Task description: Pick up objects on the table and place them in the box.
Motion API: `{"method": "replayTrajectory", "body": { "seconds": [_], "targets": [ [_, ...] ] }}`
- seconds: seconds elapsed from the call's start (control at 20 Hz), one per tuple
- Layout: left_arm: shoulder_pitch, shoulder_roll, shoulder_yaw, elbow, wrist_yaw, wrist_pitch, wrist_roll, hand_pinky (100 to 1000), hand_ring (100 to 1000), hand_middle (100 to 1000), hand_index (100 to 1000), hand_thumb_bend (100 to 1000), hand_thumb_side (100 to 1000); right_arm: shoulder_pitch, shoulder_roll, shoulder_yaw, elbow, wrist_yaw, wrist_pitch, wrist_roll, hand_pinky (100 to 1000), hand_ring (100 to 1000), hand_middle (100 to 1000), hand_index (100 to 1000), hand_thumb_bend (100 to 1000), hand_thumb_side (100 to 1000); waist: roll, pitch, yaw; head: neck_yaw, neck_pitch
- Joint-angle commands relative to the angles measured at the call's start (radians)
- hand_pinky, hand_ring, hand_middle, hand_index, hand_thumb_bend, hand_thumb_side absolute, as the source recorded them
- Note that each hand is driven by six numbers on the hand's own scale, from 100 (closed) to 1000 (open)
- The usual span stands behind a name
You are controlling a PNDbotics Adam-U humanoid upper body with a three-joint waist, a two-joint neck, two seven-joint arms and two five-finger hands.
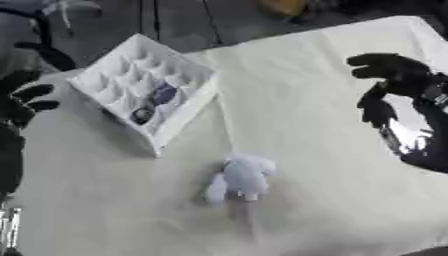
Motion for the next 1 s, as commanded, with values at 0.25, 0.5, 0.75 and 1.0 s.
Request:
{"method": "replayTrajectory", "body": {
  "seconds": [0.25, 0.5, 0.75, 1.0],
  "targets": [
    [-0.008, 0.007, 0.001, -0.02, 0.001, -0.001, -0.003, 729, 798, 816, 892, 262, 982, -0.005, -0.005, -0.004, -0.019, 0.009, 0.004, 0.001, 560, 432, 890, 880, 100, 610, 0.009, 0.004, 0.001, 0.002, 0.005],
    [-0.01, 0.006, 0.001, -0.02, 0.002, 0.0, -0.003, 729, 797, 816, 892, 263, 981, -0.006, -0.008, -0.003, -0.019, 0.009, 0.003, 0.002, 561, 432, 890, 880, 100, 608, 0.009, 0.004, 0.003, 0.002, 0.005],
    [-0.01, 0.007, 0.0, -0.02, 0.003, 0.0, -0.005, 730, 798, 816, 892, 264, 981, -0.006, -0.008, -0.004, -0.019, 0.008, 0.002, 0.005, 561, 432, 891, 879, 100, 610, 0.009, 0.004, 0.003, 0.001, 0.005],
    [-0.012, 0.009, 0.001, -0.02, 0.003, -0.001, -0.005, 730, 798, 816, 893, 263, 980, -0.017, -0.02, 0.001, -0.019, 0.008, 0.003, 0.014, 563, 431, 892, 882, 100, 610, 0.008, 0.005, 0.004, 0.0, 0.005]
  ]
}}
